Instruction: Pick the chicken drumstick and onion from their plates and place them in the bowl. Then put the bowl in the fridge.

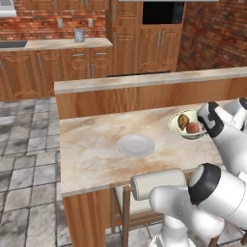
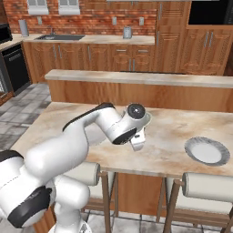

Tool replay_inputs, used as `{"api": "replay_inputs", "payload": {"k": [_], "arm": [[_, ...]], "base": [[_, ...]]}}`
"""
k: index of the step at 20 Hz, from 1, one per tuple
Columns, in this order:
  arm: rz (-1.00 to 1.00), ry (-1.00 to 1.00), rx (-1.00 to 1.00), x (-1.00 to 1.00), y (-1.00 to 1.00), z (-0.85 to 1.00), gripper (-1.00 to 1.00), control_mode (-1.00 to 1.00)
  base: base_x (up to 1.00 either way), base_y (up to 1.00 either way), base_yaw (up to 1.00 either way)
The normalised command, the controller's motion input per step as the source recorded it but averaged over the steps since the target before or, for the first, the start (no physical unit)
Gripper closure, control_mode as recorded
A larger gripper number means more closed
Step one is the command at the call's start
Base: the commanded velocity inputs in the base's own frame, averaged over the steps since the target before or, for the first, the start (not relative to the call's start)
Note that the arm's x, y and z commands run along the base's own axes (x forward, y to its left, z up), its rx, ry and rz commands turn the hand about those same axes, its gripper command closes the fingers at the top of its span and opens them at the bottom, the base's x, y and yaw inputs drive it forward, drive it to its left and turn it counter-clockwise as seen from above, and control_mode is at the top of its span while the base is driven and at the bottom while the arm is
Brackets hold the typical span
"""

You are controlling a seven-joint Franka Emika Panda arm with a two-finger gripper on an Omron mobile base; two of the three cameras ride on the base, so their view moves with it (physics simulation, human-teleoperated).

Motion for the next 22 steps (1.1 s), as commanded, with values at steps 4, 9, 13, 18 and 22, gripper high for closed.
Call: {"api": "replay_inputs", "payload": {"k": [4,9,13,18,22], "arm": [[-0.09,0.00,0.16,-0.33,0.46,0.33,1.00,-1.00],[-0.14,-0.03,0.12,-0.36,0.53,0.21,1.00,-1.00],[-0.19,-0.02,0.00,-0.32,0.61,0.15,1.00,-1.00],[-0.25,0.00,0.00,-0.37,0.57,0.18,1.00,-1.00],[-0.17,0.00,0.00,-0.39,0.58,0.19,1.00,-1.00]], "base": [[0.00,0.00,0.00],[0.00,0.00,0.00],[0.00,0.00,0.00],[0.00,0.00,0.00],[0.00,0.00,0.00]]}}
